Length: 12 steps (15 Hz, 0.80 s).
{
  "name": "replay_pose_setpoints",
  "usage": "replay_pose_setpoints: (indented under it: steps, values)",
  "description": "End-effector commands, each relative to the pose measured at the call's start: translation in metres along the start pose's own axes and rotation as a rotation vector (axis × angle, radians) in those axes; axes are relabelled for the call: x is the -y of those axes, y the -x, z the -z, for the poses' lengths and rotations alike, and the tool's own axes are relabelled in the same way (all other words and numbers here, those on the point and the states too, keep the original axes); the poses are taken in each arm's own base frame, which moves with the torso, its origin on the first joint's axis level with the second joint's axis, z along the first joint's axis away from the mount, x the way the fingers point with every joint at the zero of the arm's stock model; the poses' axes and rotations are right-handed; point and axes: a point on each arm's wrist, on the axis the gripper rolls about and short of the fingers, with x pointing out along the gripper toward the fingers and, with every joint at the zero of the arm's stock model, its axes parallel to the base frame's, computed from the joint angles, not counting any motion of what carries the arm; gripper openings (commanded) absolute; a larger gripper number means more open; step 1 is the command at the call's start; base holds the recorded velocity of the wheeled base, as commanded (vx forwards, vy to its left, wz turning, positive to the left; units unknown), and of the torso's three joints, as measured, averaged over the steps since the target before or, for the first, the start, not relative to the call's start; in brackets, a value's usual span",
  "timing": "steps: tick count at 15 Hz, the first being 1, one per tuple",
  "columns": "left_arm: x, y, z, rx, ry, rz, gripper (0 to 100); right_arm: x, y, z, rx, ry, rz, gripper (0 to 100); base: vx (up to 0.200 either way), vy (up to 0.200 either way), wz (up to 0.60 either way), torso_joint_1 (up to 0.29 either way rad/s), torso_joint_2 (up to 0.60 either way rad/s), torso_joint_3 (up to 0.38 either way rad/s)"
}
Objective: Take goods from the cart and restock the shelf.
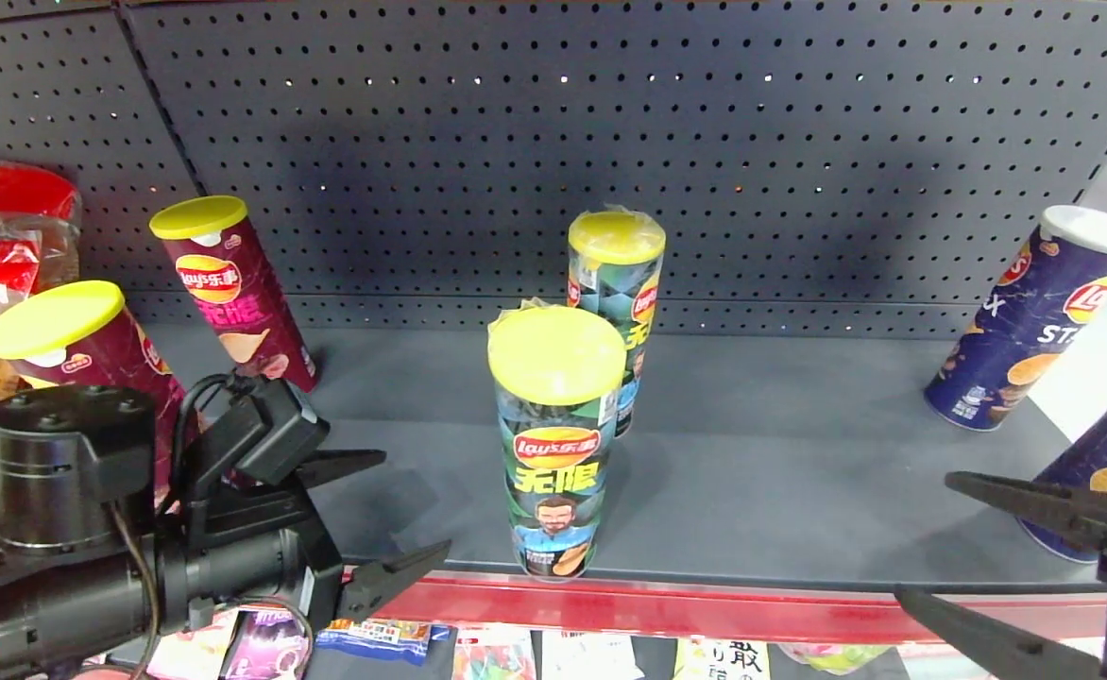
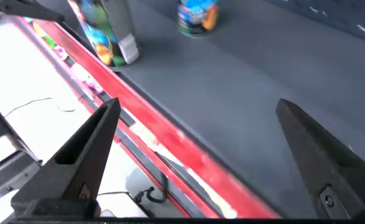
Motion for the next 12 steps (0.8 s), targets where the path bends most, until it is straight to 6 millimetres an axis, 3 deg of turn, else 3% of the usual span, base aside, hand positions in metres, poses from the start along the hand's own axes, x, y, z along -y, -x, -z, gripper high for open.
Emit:
replay_pose_setpoints:
  steps: [1, 4, 12]
  values:
    - [-0.003, -0.020, 0.002, -0.043, 0.010, 0.024, 100, -0.001, 0.037, 0.005, 0.086, -0.003, 0.083, 100, 0.000, 0.000, 0.00, 0.000, 0.00, 0.000]
    - [-0.003, -0.036, -0.001, -0.054, 0.003, 0.050, 100, -0.002, 0.049, 0.011, 0.079, -0.044, 0.114, 100, 0.000, 0.000, 0.00, 0.000, 0.00, 0.000]
    - [-0.008, -0.066, -0.010, -0.054, -0.006, 0.068, 100, -0.002, 0.052, 0.011, 0.090, -0.054, 0.128, 100, 0.000, 0.000, 0.00, 0.000, 0.00, 0.000]
